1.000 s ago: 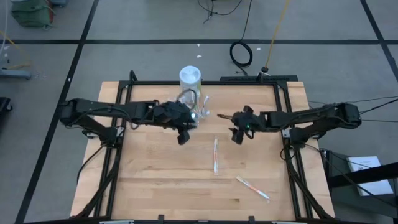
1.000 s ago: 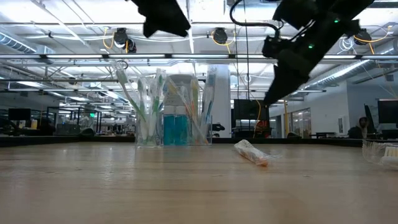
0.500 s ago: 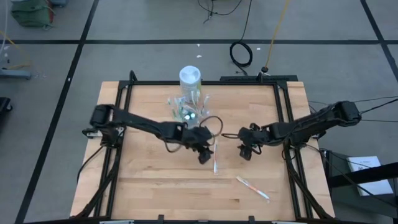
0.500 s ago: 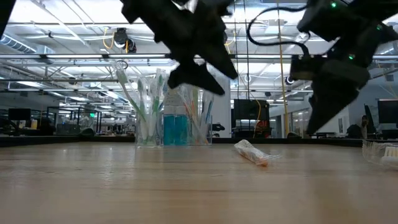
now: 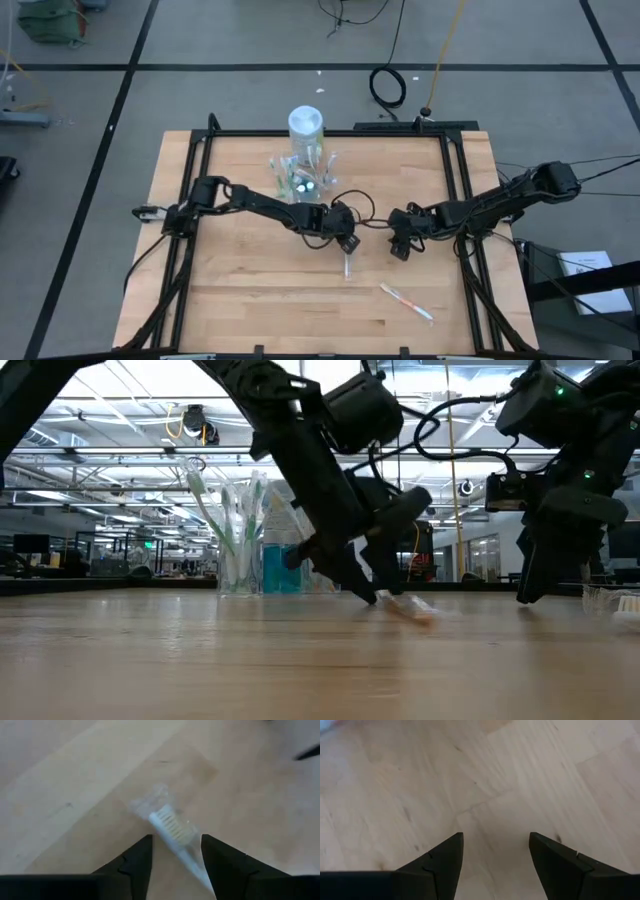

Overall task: Pick & Place toothbrushing station
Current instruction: Put the orange toothbrush into the transparent organizer

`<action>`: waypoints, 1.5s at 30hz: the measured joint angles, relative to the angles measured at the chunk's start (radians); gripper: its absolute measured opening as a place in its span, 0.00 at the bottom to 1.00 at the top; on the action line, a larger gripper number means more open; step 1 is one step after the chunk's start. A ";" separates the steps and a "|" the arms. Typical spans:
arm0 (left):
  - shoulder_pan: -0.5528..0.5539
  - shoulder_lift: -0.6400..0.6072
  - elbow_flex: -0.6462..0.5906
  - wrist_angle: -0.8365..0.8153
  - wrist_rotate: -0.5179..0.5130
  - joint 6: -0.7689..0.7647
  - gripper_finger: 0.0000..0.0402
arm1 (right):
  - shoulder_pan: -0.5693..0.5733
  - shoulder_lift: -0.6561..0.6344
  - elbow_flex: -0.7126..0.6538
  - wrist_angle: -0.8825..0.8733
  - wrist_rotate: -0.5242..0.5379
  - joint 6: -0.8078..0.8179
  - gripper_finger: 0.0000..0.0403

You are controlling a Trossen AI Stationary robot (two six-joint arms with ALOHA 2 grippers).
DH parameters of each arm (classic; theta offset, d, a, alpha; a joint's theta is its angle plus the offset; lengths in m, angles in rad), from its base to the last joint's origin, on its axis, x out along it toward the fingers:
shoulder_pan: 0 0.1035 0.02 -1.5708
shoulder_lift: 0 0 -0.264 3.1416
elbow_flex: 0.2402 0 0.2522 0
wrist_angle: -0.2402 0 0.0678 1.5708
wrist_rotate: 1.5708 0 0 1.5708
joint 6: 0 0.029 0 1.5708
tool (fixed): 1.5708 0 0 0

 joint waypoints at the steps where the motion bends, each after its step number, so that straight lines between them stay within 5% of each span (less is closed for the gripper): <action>1: 0.006 0.008 0.000 0.002 0.000 0.000 0.43 | 0.000 0.000 0.000 0.007 0.000 -0.009 0.55; 8: 0.007 0.027 0.005 -0.004 0.003 0.077 0.39 | -0.001 0.000 0.000 0.047 0.001 -0.033 0.55; 18: -0.025 -0.065 -0.002 -0.138 0.041 0.095 0.04 | -0.001 0.000 0.000 0.057 0.002 -0.035 0.55; 27: -0.085 -0.323 -0.002 -0.425 -0.392 0.073 0.02 | -0.001 0.000 0.000 0.101 0.002 -0.032 0.55; 35: -0.159 -0.490 -0.001 -0.514 -1.037 -0.062 0.04 | -0.001 0.000 0.000 0.111 0.002 -0.035 0.55; 45: -0.134 -0.481 -0.025 -0.617 -1.237 -0.166 0.04 | -0.001 0.000 0.000 0.171 0.002 -0.077 0.55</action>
